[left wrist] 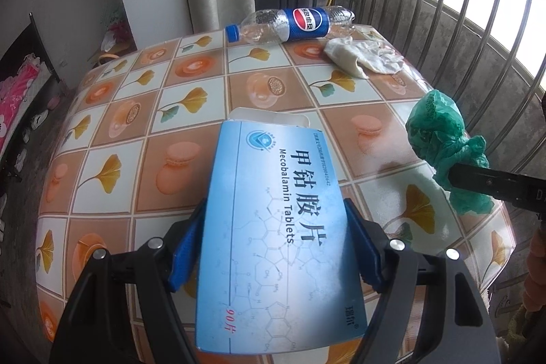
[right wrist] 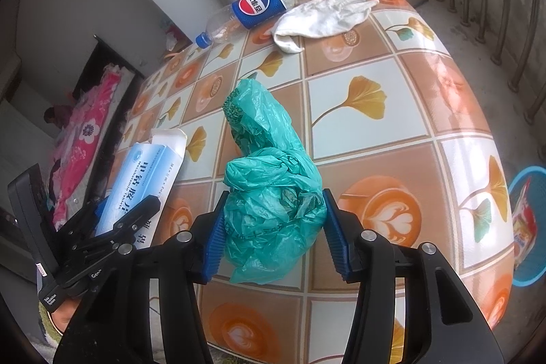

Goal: Collect trash
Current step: 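Lift the medicine box and teal bag and carry them toward the wastebasket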

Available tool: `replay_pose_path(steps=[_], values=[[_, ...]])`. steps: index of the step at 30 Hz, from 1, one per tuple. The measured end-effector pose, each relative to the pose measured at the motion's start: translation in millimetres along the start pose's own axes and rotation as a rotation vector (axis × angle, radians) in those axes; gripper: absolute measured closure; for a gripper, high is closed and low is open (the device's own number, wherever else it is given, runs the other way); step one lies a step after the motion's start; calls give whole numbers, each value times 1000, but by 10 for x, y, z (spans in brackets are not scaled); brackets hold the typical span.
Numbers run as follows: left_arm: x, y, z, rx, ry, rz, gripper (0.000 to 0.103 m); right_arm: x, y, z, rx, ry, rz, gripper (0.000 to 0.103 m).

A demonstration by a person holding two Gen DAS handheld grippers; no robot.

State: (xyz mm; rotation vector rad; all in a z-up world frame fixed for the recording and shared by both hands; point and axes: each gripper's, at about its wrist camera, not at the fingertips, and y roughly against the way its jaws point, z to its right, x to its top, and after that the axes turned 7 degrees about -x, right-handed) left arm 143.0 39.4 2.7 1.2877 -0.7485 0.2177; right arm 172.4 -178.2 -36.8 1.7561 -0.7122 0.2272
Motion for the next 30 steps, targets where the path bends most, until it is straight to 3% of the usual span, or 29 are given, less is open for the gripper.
replay_pose_path(steps=[30], values=[[110, 336, 399, -29, -98, 88, 30, -94, 414, 244, 37, -61, 90, 55]])
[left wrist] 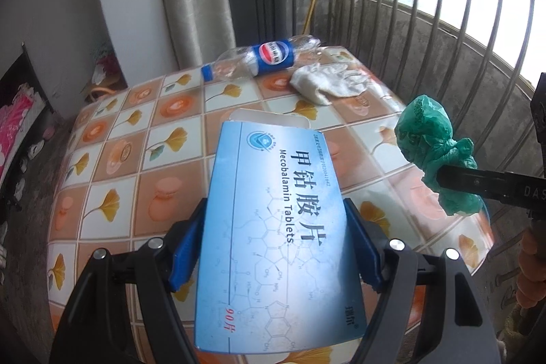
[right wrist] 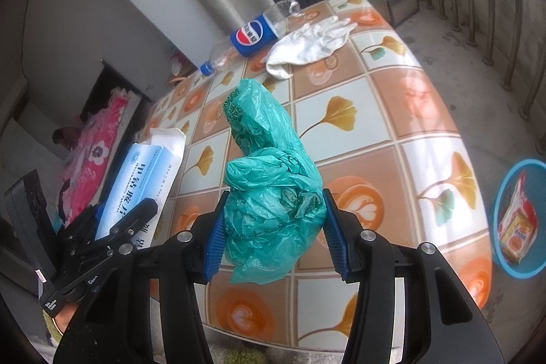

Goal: Collect trash
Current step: 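Lift the medicine box and teal bag and carry them toward the wastebasket, then open both grippers over the blue wastebasket to drop box and bag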

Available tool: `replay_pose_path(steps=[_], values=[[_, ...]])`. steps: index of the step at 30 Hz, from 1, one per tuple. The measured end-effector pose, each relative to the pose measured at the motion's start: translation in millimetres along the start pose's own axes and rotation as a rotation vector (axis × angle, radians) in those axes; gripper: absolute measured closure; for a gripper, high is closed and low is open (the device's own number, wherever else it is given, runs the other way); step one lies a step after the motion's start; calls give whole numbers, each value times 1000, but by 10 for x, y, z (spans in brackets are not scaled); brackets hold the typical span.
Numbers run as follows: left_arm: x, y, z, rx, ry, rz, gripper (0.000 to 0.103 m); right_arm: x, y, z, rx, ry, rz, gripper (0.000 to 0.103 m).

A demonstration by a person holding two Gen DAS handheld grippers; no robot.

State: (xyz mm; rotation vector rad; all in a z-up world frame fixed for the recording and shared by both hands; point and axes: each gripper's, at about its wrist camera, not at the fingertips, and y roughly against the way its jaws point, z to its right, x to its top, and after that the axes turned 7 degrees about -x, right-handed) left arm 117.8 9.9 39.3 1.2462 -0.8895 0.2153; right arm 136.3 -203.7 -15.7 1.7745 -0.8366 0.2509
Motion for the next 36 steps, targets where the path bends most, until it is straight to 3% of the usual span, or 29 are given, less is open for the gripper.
replay_pose_path(steps=[9, 15, 19, 24, 30, 36], values=[[342, -30, 515, -140, -118, 33, 30, -39, 530, 584, -22, -159, 116, 55], [561, -162, 1133, -290, -225, 2, 30, -255, 1121, 1372, -141, -354, 243, 55], [699, -320, 1752, -415, -304, -55, 30, -553, 1428, 1971, -221, -519, 299, 55], [705, -530, 2479, -526, -393, -137, 29, -996, 1540, 2575, -275, -709, 305, 55], [608, -990, 3405, -641, -471, -290, 29, -1246, 1445, 2986, -259, -833, 284, 55], [599, -1352, 4164, -697, -494, -343, 28, -1266, 1342, 3308, -245, -893, 289, 52]])
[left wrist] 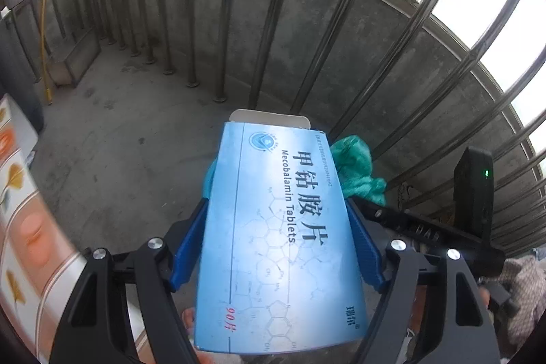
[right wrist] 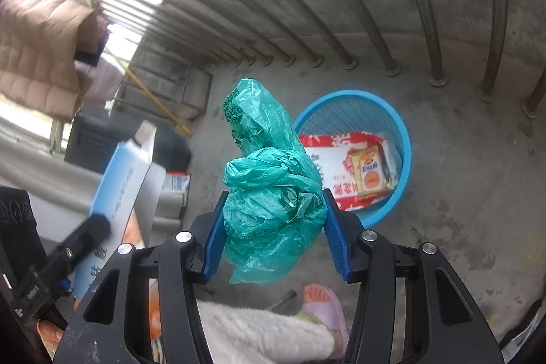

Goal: Collect trash
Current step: 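Open both grippers over the blue wastebasket to drop box and bag, then move both grippers back to the table toward the Pepsi bottle and glove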

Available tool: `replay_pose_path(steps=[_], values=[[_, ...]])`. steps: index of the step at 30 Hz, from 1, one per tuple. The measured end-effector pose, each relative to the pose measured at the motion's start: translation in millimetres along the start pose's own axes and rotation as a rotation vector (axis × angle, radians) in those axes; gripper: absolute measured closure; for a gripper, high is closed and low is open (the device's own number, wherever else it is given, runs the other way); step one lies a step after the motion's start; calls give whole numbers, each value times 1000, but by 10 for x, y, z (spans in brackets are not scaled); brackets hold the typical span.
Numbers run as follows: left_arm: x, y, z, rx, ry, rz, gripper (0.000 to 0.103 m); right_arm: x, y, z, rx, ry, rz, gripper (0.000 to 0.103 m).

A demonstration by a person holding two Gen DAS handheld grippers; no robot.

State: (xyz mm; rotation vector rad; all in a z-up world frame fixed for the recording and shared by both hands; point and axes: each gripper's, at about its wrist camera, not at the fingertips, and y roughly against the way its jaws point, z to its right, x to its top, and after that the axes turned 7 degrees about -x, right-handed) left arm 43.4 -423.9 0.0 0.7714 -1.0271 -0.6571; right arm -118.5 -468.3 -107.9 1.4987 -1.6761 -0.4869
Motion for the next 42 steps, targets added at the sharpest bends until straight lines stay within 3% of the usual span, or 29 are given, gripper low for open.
replay_pose_path(steps=[1, 2, 3, 4, 8, 14, 20, 23, 29, 34, 42], values=[[62, -70, 18, 2, -2, 7, 27, 42, -62, 57, 7, -20, 9, 50], [142, -181, 37, 16, -6, 24, 18, 38, -83, 93, 13, -29, 18, 48], [198, -277, 49, 39, -12, 39, 10, 60, -172, 172, 13, -37, 30, 38], [243, -415, 66, 75, -22, 54, 9, 79, -306, 278, -13, -59, 38, 29], [203, -606, 22, 94, -23, 2, 9, 61, -700, 666, -123, -170, -39, 28], [64, -301, -146, 85, 15, 13, 9, -169, -550, 856, -127, -217, -42, 28], [-122, 320, -293, 96, 34, 101, 9, -174, -357, 767, -120, -178, -24, 28], [-292, 695, -407, 111, 36, 156, 9, -134, -277, 616, -105, -135, -13, 28], [-839, 1512, -779, 219, 58, 279, 9, -127, -164, 195, -75, -7, -15, 28], [-1373, 2179, -1262, 345, 163, 398, 9, -172, -171, -223, -43, 94, -37, 28], [-2088, 3073, -2111, 508, 358, 541, 14, -328, -129, -1251, 43, 329, -59, 28]])
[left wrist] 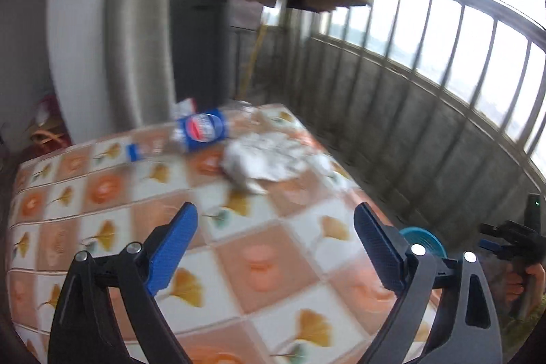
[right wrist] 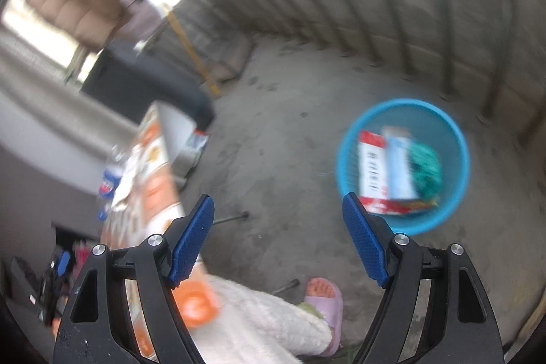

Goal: Collect trash
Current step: 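Move both grippers back to the table toward the Pepsi bottle and glove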

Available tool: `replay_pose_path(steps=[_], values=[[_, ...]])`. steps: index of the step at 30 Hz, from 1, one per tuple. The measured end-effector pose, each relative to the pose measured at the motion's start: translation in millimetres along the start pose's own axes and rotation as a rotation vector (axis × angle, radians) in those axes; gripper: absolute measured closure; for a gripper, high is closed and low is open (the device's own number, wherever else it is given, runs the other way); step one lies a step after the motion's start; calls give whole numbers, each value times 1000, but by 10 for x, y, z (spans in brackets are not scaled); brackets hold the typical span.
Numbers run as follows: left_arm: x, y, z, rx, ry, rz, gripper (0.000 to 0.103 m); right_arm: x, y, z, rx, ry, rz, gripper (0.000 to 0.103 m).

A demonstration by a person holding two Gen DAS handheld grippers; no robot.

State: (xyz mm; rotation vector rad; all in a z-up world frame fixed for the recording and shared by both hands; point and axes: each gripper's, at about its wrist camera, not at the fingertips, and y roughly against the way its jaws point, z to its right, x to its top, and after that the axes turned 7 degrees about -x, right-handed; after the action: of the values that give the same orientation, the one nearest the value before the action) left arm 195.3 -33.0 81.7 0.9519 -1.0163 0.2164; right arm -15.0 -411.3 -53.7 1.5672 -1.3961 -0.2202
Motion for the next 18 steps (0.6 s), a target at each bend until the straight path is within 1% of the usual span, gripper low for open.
replay_pose_path(steps=[3, 4, 5, 6, 8, 9, 10, 11, 12, 13, 15, 16, 18], values=[[153, 65, -446, 31, 58, 41, 16, 29, -49, -408, 56, 84, -21, 28], [201, 69, -522, 42, 61, 53, 16, 28, -74, -523, 80, 102, -33, 28], [298, 58, -636, 56, 60, 73, 16, 22, -134, -701, 126, 124, -58, 28], [369, 38, -715, 56, 59, 86, 16, 9, -176, -811, 151, 139, -74, 28], [602, -73, -900, 29, 57, 111, 16, -35, -290, -1049, 191, 180, -118, 28], [691, -141, -958, -6, 55, 107, 16, -70, -362, -1190, 212, 204, -143, 28], [833, -316, -1064, -71, 51, 82, 16, -107, -436, -1322, 232, 226, -166, 28], [888, -414, -1127, -95, 52, 68, 16, -121, -484, -1409, 243, 240, -182, 28], [993, -599, -1219, -137, 52, 43, 16, -155, -543, -1531, 254, 263, -205, 28], [1079, -773, -1292, -154, 48, 20, 16, -175, -587, -1621, 261, 281, -220, 28], [1196, -1041, -1425, -137, 41, -16, 16, -225, -682, -1800, 278, 316, -248, 28], [1264, -1269, -1527, -110, 28, -58, 16, -232, -732, -1876, 287, 328, -261, 28], [1320, -1536, -1673, -30, 39, -110, 16, -208, -776, -1976, 312, 333, -281, 28]])
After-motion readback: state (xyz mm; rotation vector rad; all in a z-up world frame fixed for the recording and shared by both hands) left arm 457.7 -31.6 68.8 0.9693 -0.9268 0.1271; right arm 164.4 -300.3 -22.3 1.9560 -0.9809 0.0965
